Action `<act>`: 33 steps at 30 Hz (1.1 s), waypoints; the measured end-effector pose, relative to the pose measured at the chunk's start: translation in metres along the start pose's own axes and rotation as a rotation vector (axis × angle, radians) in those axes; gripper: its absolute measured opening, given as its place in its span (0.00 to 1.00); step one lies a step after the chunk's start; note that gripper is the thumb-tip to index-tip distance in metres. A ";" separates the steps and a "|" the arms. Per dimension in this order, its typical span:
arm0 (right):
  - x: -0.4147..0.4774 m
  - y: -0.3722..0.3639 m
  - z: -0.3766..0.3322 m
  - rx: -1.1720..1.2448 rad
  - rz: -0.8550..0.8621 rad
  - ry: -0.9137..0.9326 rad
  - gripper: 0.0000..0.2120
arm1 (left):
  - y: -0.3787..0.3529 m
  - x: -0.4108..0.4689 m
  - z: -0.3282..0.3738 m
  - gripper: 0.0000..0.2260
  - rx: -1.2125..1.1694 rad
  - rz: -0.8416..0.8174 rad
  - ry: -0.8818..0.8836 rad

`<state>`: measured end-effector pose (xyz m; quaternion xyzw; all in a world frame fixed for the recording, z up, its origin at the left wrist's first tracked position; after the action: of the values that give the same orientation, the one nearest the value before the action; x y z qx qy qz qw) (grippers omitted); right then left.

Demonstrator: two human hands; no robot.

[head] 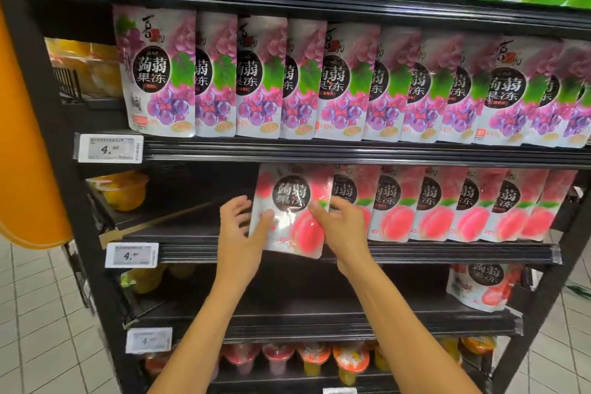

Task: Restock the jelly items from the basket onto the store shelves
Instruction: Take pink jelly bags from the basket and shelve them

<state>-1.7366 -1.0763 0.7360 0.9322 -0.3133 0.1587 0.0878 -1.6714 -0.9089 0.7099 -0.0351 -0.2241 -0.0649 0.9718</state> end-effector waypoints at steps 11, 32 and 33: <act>0.014 -0.012 0.015 -0.194 0.037 0.100 0.05 | -0.026 -0.025 -0.018 0.21 0.428 -0.223 -0.156; -0.032 0.007 0.056 -0.499 0.195 0.281 0.17 | -0.021 -0.043 -0.033 0.16 0.285 -0.179 -0.227; -0.037 0.007 0.060 -0.473 0.194 0.283 0.16 | -0.019 -0.049 -0.033 0.16 0.261 -0.153 -0.233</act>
<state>-1.7546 -1.0771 0.6671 0.8202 -0.4140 0.2174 0.3297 -1.7031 -0.9257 0.6592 0.1010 -0.3439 -0.1047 0.9277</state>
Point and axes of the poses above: each hand's wrist, its own x-axis towards the middle knuckle, its own y-axis out of the back of the hand, z = x × y, the point moved 3 cm from there along x, towards the middle knuckle, and after that the axes turned 2 degrees about -x, right-handed, at the moved point
